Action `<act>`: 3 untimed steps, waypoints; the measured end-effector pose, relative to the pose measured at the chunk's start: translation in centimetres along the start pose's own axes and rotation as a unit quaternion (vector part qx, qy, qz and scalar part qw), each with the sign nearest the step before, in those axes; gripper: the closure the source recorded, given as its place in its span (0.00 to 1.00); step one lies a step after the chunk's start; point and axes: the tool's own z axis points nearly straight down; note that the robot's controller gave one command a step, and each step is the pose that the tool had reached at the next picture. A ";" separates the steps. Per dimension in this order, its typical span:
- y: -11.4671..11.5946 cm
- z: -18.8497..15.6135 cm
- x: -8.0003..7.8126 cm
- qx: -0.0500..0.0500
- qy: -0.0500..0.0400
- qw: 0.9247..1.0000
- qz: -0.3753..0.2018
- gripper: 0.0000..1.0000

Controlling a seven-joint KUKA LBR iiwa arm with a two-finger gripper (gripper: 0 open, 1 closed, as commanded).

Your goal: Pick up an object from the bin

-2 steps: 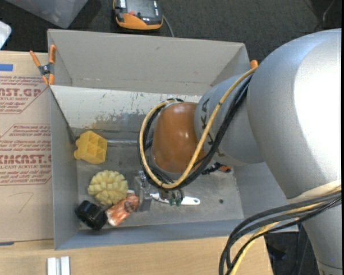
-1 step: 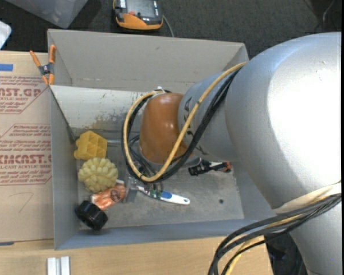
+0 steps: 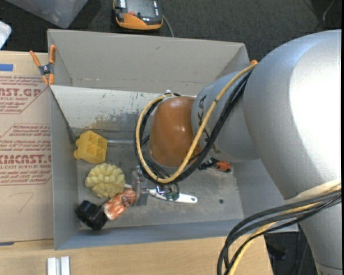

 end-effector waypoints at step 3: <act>1.9 -1.7 -0.6 0.001 0.004 0.999 0.039 1.00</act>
Offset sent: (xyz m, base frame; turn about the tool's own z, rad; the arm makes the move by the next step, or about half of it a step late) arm 0.0093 0.0110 -0.0013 0.0425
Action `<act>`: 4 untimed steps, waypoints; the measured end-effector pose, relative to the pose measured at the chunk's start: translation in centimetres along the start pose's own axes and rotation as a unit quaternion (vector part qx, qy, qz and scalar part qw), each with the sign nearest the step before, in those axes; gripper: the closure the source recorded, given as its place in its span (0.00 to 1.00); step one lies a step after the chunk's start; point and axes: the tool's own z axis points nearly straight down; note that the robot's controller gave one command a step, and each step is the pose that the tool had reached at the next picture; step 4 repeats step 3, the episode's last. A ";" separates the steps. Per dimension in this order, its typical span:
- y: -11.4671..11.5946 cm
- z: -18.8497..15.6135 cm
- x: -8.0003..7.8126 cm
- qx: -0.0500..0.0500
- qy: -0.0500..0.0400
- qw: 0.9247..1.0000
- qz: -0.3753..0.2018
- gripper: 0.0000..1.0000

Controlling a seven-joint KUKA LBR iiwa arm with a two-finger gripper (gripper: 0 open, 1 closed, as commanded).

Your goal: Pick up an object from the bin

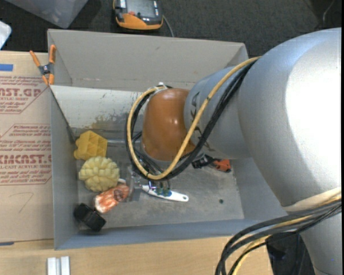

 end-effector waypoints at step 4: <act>1.1 1.8 -2.9 0.000 -0.005 0.994 -0.107 1.00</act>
Offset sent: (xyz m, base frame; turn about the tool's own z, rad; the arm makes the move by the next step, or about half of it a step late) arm 0.0172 0.0040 -0.0111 0.0407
